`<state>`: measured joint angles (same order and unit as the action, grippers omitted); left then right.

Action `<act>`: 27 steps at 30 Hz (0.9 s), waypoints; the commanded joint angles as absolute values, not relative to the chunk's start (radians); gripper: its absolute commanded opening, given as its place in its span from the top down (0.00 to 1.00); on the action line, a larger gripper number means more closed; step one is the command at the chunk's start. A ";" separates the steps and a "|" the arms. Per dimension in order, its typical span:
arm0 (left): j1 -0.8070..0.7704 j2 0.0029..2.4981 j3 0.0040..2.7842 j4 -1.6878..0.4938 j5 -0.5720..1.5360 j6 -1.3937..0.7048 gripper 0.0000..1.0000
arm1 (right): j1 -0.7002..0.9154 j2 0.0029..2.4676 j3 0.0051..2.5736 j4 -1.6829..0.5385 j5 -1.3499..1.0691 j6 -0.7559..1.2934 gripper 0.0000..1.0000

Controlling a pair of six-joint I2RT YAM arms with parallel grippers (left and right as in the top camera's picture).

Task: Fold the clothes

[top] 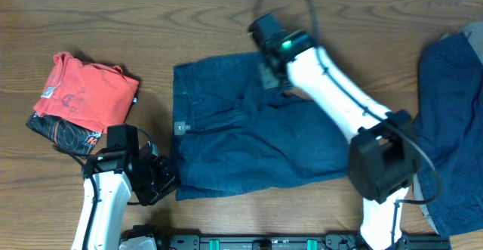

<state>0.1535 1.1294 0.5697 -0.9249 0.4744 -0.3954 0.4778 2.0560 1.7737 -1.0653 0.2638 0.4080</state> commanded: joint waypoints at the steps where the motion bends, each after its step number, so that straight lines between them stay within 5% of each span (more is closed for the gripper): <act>1: 0.158 1.122 0.569 -0.929 0.463 -0.400 0.94 | 0.363 2.018 1.781 -1.073 0.283 0.548 0.33; 9: 0.158 1.122 0.569 -0.929 0.463 -0.400 0.94 | 0.198 2.056 1.709 -0.984 -0.101 0.378 0.28; 16: 0.158 1.122 0.569 -0.929 0.463 -0.400 0.94 | 0.211 2.061 1.559 -0.721 -0.085 0.325 0.20; 27: 0.158 1.122 0.569 -0.929 0.463 -0.400 0.94 | 0.211 2.067 1.347 -0.328 -0.064 0.343 0.24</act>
<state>0.1535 1.1294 0.5697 -0.9237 0.4709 -0.3954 0.2043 2.0552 1.3693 -0.3614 -0.0643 0.3538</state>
